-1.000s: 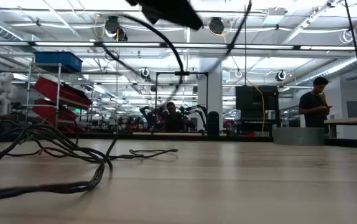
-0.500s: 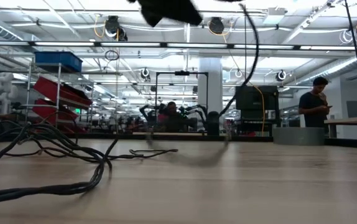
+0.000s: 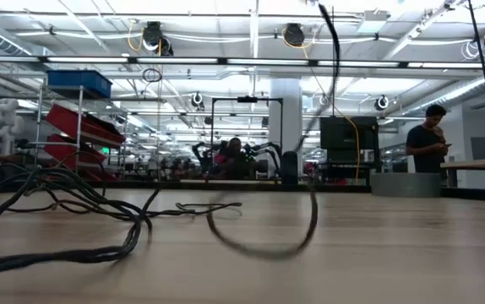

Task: Coil cords
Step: Coil the black wire onto the spool

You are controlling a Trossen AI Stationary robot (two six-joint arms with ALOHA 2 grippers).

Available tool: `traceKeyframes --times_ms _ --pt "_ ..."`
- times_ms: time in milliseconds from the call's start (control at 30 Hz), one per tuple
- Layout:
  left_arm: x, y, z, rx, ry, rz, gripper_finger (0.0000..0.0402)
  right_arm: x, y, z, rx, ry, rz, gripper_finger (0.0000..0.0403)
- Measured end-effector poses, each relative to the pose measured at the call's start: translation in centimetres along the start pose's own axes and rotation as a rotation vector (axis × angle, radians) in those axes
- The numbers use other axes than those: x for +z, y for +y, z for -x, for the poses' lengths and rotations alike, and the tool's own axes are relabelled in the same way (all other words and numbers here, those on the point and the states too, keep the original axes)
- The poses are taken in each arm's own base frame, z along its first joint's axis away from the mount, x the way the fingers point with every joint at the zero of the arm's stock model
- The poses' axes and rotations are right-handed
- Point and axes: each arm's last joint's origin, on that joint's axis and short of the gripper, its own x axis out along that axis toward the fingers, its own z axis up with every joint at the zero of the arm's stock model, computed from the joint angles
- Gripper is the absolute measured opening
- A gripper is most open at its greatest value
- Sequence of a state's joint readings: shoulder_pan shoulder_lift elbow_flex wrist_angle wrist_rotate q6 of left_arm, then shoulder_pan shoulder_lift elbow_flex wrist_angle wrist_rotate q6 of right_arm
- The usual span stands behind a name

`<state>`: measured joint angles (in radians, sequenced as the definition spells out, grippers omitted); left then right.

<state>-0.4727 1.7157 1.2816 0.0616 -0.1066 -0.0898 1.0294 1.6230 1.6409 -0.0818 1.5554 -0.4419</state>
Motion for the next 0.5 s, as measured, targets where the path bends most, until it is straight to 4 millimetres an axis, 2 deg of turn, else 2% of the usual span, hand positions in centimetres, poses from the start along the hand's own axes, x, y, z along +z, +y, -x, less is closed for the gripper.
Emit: traceKeyframes --times_ms 133,233,400,500 --pt "-0.4 -0.1 -0.6 -0.001 0.005 -0.002 0.0201 0.0 -0.1 0.0 -0.015 0.007 0.035 0.0" --pt "-1.3 0.2 -1.8 0.004 0.013 0.0 0.0216 0.1 -0.1 -0.4 -0.025 0.013 0.044 0.0" --pt "-3.0 1.5 -4.0 0.013 0.036 0.01 0.0224 0.1 -0.2 -0.9 -0.037 0.021 0.042 0.0" --pt "-3.4 2.3 -4.4 0.035 0.038 -0.014 0.0224 0.1 -0.2 -1.0 -0.038 0.021 0.043 0.0"
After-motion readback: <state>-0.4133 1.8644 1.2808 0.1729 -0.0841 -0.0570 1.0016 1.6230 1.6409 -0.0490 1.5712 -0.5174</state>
